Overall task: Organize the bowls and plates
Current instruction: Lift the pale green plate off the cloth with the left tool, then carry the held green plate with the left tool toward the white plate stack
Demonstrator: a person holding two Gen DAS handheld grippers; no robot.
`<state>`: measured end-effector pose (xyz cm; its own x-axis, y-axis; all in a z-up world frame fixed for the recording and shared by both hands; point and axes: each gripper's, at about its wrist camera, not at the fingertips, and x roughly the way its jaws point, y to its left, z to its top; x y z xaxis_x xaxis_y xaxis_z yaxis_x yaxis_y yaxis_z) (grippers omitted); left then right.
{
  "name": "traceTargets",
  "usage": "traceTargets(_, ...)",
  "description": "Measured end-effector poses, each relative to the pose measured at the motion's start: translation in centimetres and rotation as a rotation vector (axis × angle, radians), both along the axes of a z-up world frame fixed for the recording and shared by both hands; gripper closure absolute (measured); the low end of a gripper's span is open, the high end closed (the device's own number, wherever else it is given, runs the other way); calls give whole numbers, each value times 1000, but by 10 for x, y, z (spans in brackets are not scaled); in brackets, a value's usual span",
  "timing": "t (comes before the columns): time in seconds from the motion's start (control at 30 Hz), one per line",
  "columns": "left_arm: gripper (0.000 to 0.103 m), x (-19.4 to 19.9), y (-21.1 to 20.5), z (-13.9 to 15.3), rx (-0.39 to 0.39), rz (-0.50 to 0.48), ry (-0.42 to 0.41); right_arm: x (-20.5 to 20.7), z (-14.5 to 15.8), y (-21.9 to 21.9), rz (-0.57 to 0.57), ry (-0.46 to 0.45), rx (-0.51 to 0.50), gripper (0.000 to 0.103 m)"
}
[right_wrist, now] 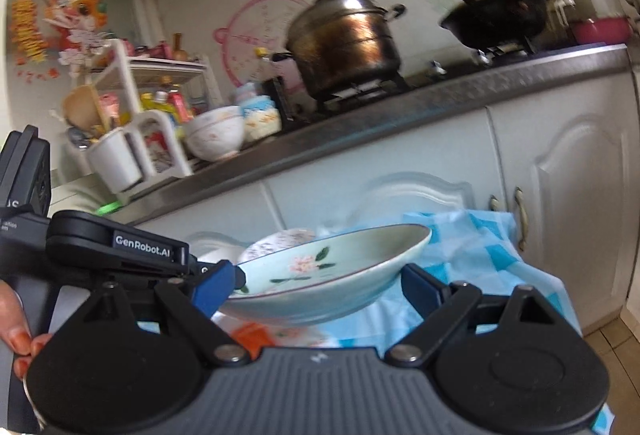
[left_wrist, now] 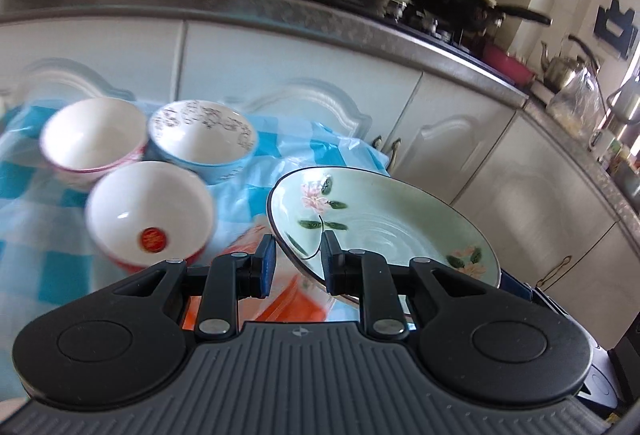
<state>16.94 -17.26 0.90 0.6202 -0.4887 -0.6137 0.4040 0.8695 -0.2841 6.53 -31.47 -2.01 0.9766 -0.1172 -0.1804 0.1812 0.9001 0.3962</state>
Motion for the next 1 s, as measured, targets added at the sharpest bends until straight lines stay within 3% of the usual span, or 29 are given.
traceTargets(0.33,75,-52,87,23,-55,113,-33,-19,33,91,172,-60,-80,13)
traceTargets(0.37,77,-58,94,25,-68,112,-39,-20,35,102,198,-65,-94,20)
traceTargets(0.43,98,-72,101,28,-80,77,-63,-21,41,128,307,-94,-124,35)
traceTargets(0.5,98,-84,105,28,-86,103,-75,-18,45,159,335,-78,-219,35)
traceTargets(0.6,97,-82,126,13,-119,168,-46,-16,35,174,374,-88,-244,33)
traceTargets(0.7,97,-70,152,-7,-142,240,16,-16,18,150,335,-48,-127,29)
traceTargets(0.77,97,-57,164,-15,-147,287,45,-17,10,129,298,-31,-57,14)
traceTargets(0.87,93,-36,169,-18,-154,278,75,-16,-2,103,244,-5,63,12)
traceTargets(0.93,82,-23,167,-20,-139,266,67,-12,-9,90,230,2,152,12)
traceTargets(1.0,79,-6,162,-27,-144,240,101,-8,-14,82,218,2,226,12)
